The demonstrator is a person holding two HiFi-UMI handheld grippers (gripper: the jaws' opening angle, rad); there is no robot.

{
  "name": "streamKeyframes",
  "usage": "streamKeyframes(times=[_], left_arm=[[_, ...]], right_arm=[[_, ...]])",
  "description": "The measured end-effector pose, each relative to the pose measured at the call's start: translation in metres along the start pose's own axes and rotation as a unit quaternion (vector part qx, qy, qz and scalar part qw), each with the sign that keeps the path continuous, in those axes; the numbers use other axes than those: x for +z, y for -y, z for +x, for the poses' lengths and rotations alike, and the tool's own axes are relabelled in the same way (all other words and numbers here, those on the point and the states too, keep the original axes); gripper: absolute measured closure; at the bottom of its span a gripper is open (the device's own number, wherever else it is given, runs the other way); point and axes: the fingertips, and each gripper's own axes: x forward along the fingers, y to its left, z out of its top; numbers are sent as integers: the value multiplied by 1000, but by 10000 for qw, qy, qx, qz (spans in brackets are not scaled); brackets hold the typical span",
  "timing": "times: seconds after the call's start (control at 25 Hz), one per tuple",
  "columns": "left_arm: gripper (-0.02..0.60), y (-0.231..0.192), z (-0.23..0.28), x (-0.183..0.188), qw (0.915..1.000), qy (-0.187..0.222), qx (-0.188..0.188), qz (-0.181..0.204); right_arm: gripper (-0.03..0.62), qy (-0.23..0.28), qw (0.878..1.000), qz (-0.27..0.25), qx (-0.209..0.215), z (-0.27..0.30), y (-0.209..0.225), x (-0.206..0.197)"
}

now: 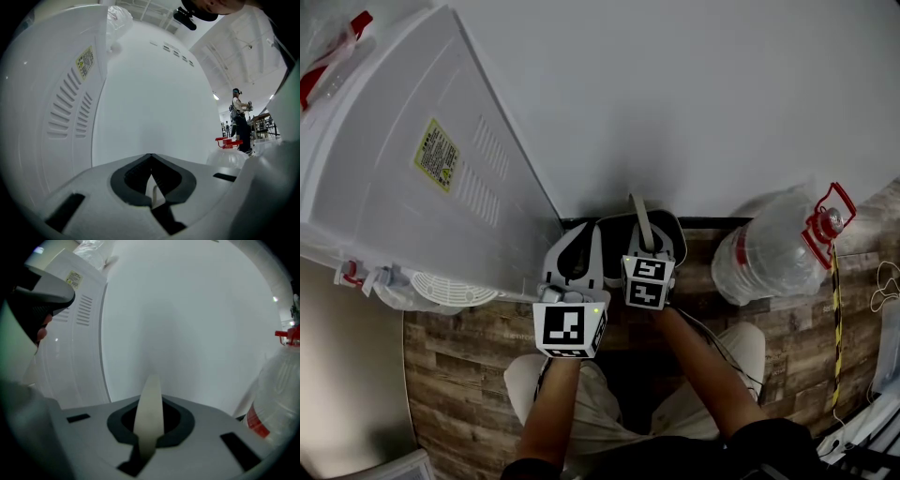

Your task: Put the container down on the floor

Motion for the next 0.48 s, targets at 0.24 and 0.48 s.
streamKeyframes(times=[0.24, 0.48], left_arm=[[565, -3, -1, -3, 10000, -35, 45, -48], [565, -4, 2, -7, 9999, -68, 59, -97]], right_arm=[[563, -146, 9998, 61, -119, 6, 1, -14], [563, -209, 9996, 64, -166, 10, 1, -28]])
